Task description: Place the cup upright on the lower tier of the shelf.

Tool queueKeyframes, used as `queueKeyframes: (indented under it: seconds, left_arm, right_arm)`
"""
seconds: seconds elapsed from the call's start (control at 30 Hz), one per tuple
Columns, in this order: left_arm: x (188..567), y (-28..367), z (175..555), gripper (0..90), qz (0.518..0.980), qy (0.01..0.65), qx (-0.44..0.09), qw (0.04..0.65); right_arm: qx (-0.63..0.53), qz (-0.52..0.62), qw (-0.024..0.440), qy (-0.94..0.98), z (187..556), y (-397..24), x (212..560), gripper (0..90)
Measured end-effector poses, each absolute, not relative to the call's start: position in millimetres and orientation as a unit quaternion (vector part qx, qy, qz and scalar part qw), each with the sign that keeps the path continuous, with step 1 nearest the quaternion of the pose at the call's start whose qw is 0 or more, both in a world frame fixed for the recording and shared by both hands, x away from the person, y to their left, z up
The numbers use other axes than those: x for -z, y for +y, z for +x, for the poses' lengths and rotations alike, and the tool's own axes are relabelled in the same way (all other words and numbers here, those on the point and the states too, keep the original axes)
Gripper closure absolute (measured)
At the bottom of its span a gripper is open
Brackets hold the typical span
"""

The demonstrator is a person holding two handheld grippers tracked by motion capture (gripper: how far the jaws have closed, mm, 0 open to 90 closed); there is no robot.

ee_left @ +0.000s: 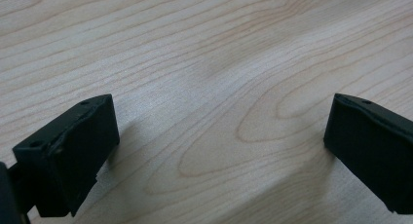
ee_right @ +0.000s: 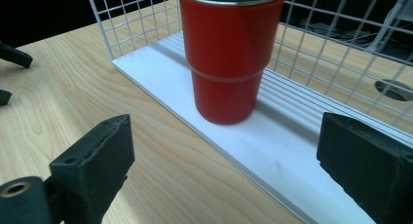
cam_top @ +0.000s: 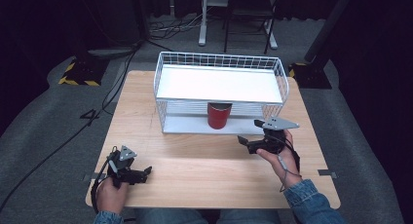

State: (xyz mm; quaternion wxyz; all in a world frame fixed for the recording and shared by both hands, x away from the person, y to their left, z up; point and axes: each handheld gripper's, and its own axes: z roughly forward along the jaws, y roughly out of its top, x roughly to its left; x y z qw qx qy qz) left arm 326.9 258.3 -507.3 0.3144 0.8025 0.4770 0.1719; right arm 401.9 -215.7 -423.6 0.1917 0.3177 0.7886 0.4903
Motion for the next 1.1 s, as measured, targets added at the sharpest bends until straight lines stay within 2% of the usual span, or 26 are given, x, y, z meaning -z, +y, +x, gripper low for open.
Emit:
queueKeyframes:
  seconds: [0.47, 1.1]
  left_arm:
    - [507, 258, 326, 0.0, 0.803, 0.477, -0.172, 0.314]
    - [507, 258, 327, 0.0, 0.803, 0.477, -0.171, 0.315]
  right_arm:
    - [-0.483, 0.323, 0.186, 0.792, 384, -255, 417, 7.8]
    - [-0.410, 0.381, 0.170, 0.811, 369, -301, 437, 11.3]
